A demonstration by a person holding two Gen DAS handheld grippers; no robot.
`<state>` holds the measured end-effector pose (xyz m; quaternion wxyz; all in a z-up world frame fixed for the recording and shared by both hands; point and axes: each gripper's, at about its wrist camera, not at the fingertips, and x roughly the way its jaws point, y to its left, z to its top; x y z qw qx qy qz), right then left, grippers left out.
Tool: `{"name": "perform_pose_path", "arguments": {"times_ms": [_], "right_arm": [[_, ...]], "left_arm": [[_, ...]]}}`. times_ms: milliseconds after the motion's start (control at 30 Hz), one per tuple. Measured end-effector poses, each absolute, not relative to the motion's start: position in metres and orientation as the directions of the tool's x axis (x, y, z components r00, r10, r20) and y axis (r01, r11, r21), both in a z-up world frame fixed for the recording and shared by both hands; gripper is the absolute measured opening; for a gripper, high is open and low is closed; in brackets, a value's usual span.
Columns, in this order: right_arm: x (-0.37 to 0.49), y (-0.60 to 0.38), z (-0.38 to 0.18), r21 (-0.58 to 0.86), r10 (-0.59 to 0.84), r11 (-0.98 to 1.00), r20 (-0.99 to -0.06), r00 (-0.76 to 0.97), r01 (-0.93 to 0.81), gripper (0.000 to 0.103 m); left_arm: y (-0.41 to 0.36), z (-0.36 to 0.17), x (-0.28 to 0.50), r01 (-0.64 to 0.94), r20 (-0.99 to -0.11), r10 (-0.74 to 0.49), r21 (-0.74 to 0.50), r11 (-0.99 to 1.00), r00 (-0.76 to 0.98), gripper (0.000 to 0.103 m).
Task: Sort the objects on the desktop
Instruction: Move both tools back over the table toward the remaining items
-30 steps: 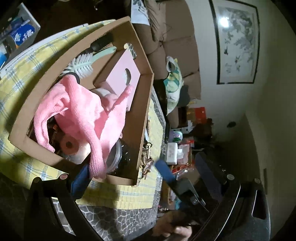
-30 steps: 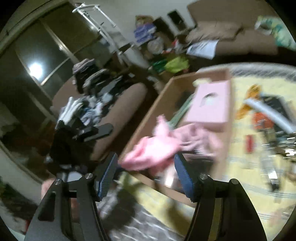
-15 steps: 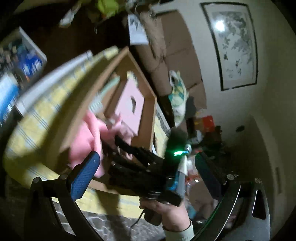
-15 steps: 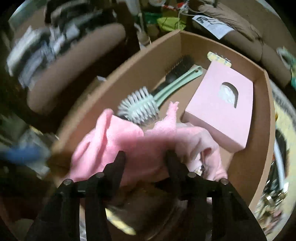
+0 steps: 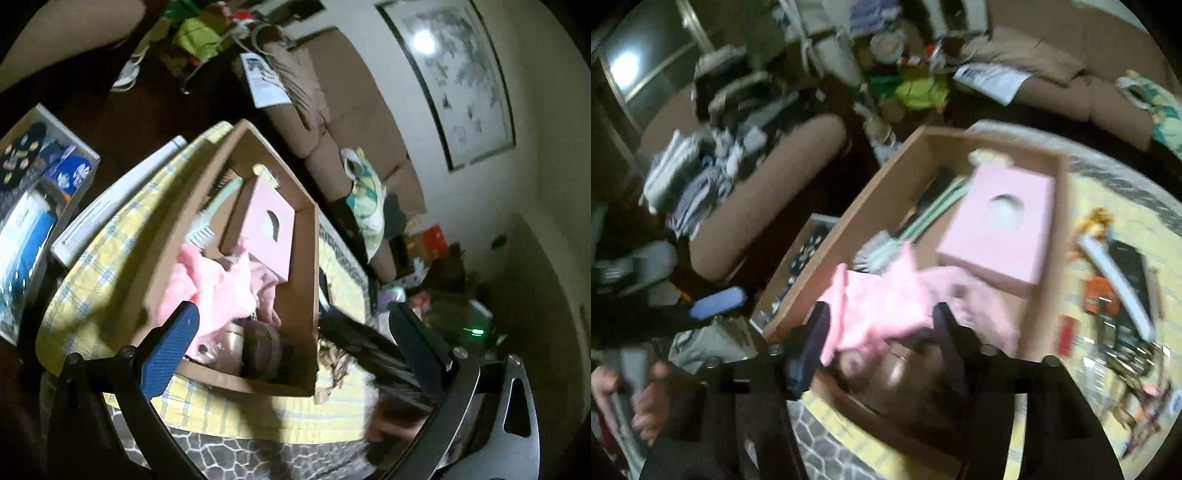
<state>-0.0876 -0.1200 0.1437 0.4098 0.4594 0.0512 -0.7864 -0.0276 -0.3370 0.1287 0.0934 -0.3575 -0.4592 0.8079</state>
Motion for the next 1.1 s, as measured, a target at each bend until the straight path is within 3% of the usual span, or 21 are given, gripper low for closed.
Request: {"name": "perform_pose_path", "arguments": {"times_ms": [233,567,1100], "right_arm": [[-0.071,0.022,0.155,0.238,-0.516,-0.795,-0.750,-0.415,0.558,0.081],[-0.054,0.141,0.117,0.235,-0.399,-0.899,-0.786,-0.472,0.369,0.083],[-0.050,0.171,0.074,0.146,-0.288,-0.939,-0.828,-0.481,0.310,0.083]], "left_arm": [[-0.247,0.145,-0.044,0.047,-0.592,0.483,-0.662,-0.748,-0.645,0.103],[-0.106,0.140,-0.055,-0.125,-0.720,0.437,-0.445,-0.887,-0.539,0.103],[-0.007,0.110,-0.089,-0.089,-0.832,0.175,-0.150,-0.985,-0.527,0.103]]}}
